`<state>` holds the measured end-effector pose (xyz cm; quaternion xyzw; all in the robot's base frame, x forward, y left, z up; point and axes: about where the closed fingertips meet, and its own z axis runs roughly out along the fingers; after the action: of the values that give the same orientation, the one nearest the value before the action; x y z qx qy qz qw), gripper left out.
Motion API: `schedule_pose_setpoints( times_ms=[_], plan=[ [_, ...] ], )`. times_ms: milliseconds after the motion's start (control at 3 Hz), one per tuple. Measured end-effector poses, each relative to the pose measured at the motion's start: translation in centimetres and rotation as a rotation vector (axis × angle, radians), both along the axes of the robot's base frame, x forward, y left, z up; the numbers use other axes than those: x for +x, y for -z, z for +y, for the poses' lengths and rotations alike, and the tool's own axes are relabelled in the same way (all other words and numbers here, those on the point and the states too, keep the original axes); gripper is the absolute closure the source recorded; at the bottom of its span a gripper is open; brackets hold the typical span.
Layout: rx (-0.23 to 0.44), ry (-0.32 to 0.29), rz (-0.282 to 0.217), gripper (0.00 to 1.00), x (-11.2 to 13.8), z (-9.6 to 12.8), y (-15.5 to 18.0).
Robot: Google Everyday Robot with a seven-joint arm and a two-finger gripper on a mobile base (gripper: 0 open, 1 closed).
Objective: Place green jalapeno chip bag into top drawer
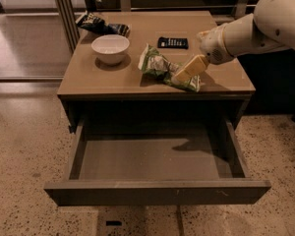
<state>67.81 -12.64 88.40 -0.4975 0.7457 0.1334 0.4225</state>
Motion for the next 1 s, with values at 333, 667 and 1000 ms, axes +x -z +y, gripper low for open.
schedule_pose_setpoints(
  times_ms=[333,667,1000],
  plan=[
    [0.005,-0.033,0.040,0.00,0.5,1.8,1.8],
    [-0.004,-0.059,0.075,0.00,0.8,3.1,3.5],
    [-0.021,-0.072,0.110,0.19,1.1,3.8,5.3]
  ],
)
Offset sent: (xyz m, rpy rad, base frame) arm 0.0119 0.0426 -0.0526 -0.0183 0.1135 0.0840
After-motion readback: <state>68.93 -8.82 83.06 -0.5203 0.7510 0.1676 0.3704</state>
